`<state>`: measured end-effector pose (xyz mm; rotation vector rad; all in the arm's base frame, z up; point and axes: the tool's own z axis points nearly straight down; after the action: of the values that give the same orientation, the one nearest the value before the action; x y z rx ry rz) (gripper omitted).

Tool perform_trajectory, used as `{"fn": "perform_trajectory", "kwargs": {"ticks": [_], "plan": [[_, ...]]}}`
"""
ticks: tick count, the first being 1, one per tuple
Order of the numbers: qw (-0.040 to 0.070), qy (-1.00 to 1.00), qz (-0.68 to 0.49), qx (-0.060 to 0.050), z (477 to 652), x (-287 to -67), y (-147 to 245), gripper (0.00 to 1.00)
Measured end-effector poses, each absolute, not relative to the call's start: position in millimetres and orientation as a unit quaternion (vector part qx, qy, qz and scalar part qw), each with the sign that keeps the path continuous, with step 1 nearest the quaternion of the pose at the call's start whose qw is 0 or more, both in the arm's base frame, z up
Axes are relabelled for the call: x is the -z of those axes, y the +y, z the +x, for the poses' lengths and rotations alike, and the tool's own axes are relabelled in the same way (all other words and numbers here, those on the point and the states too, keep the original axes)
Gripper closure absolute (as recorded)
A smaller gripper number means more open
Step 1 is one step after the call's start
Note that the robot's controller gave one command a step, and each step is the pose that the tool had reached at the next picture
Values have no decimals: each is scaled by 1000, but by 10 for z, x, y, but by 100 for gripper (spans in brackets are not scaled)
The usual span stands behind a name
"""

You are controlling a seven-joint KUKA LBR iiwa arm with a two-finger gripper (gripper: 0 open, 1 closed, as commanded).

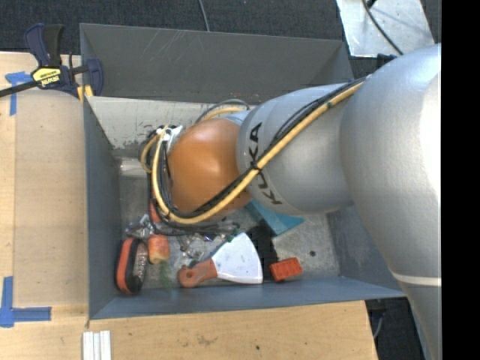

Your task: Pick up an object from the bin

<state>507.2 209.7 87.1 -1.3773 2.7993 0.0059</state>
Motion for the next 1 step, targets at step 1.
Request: {"fn": "perform_trajectory", "kwargs": {"ticks": [1], "plan": [[0,956,-292,2,5423,-796,2396,100]]}}
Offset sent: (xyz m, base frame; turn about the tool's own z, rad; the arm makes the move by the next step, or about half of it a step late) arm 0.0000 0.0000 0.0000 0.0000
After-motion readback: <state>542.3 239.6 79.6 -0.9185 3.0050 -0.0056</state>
